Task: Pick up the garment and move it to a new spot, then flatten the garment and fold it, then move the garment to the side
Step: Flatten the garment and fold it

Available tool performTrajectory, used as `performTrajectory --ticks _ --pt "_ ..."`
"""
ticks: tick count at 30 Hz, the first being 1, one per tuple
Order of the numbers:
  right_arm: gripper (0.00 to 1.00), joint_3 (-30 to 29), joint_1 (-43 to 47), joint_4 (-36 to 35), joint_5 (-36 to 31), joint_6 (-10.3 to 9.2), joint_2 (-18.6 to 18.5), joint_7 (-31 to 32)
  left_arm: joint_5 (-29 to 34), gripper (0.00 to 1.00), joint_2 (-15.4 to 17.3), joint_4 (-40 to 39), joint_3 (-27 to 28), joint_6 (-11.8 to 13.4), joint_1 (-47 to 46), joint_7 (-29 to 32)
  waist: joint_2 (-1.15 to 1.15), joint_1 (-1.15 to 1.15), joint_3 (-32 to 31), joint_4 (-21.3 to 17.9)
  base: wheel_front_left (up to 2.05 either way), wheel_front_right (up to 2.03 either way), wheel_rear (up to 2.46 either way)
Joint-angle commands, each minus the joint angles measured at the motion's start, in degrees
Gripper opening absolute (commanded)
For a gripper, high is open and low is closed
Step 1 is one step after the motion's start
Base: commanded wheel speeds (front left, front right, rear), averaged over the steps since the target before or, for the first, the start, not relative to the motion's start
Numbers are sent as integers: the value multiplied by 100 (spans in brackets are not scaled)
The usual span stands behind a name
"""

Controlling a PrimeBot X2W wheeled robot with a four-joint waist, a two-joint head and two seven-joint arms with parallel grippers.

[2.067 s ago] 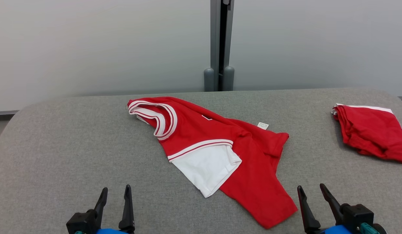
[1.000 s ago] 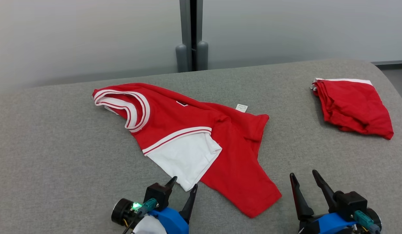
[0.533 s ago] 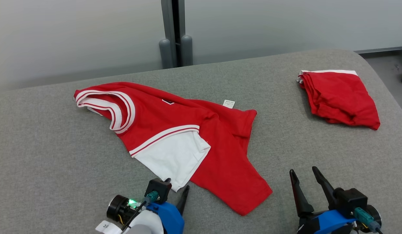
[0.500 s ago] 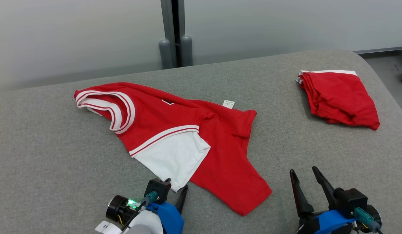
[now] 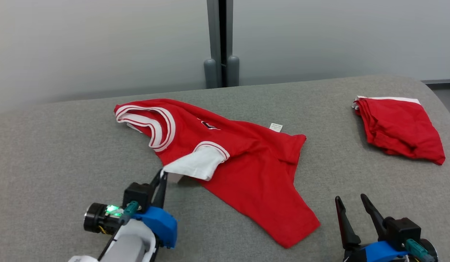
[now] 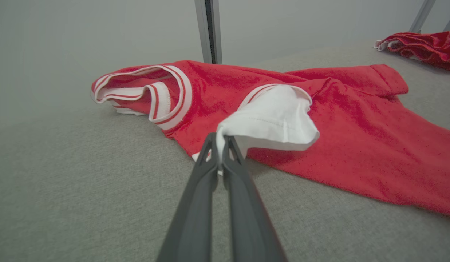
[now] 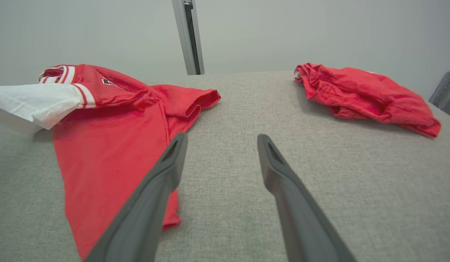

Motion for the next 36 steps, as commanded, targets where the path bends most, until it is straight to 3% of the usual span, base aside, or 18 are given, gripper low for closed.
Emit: performTrajectory --ticks 1,8,13,19,20,21,22,27,36 --pt "100 -49 77 9 -38 1 -12 -28 -55 0 100 -193 103 88 90 -37 0 0 -19 67 0 0 0" --pt "100 -273 145 26 -87 1 -12 -27 -236 0 830 -1688 860 598 915 -64 0 0 -156 418 0 0 0" --pt "100 -413 152 15 -115 1 -12 -27 -576 0 1320 -2261 1492 903 1620 -3 0 0 -171 559 0 0 0" --pt "100 -543 67 83 -231 1 -12 -27 -850 0 1533 -2278 1746 919 2042 205 0 0 -184 607 0 0 0" --pt "100 -550 42 105 -246 1 -12 -27 -896 11 1499 -2265 1734 899 2063 227 0 0 -189 606 0 0 0" --pt "100 -543 12 131 -290 1 -11 -27 -910 62 1465 -2247 1693 872 2083 254 0 0 -193 602 0 0 0" --pt "100 -512 -22 169 -328 1 -11 -27 -925 100 1429 -2243 1642 839 2090 280 0 0 -197 598 0 0 0" --pt "100 -351 -413 574 -512 1 -12 90 -929 100 1281 -2262 1457 692 1973 249 0 0 -188 606 0 0 0" --pt "100 -326 -1610 1726 -835 0 -16 1306 -734 100 948 -2551 1159 574 1656 42 0 0 37 1018 0 0 0"
